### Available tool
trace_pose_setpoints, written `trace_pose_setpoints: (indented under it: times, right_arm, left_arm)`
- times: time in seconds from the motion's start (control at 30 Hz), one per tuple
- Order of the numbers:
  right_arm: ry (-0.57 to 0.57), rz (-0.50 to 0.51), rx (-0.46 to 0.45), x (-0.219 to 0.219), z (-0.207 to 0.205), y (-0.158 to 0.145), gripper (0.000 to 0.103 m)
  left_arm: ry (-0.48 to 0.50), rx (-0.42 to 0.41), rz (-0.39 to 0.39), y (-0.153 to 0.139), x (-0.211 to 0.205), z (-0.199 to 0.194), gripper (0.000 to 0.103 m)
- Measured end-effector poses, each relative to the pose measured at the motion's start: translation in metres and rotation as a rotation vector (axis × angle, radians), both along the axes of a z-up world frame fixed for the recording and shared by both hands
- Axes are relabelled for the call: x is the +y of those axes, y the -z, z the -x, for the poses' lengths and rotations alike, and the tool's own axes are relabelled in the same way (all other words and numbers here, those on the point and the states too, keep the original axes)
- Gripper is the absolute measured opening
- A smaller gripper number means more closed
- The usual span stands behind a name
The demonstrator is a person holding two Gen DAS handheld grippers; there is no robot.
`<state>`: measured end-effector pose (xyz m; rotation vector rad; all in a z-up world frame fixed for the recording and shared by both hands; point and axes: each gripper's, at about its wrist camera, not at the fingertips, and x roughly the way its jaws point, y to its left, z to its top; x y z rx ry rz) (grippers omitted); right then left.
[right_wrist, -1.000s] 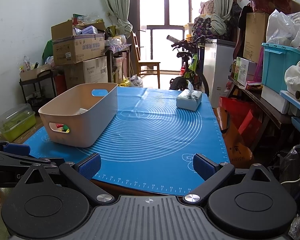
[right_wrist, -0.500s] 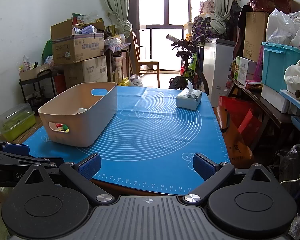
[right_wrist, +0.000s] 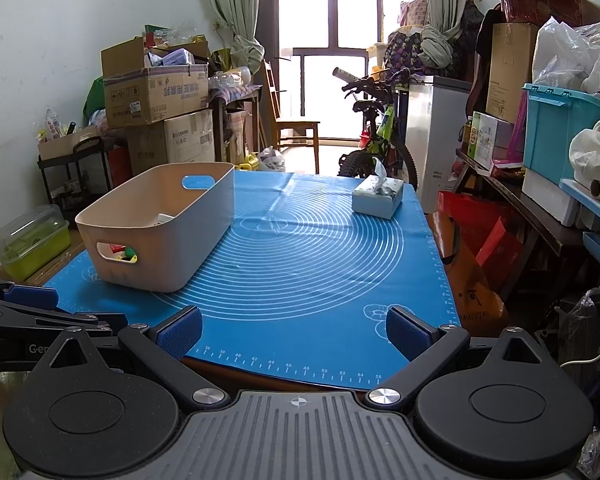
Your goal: Organize rigid objects
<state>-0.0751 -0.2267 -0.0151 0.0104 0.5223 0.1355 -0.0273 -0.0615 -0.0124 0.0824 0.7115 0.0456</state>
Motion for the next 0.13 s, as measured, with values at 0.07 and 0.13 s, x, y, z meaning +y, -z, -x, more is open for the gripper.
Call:
trace_pose_setpoints:
  times: [0.07, 0.13]
  right_arm:
    - [0.0, 0.0, -0.001, 0.0001, 0.0002, -0.0001, 0.098]
    - [0.0, 0.0, 0.0, 0.0001, 0.0002, -0.0001, 0.098]
  left_arm:
    - [0.001, -0.002, 0.0, -0.0001, 0.0003, 0.0003, 0.075]
    - [0.0, -0.001, 0.0, -0.0004, 0.0001, -0.0001, 0.075]
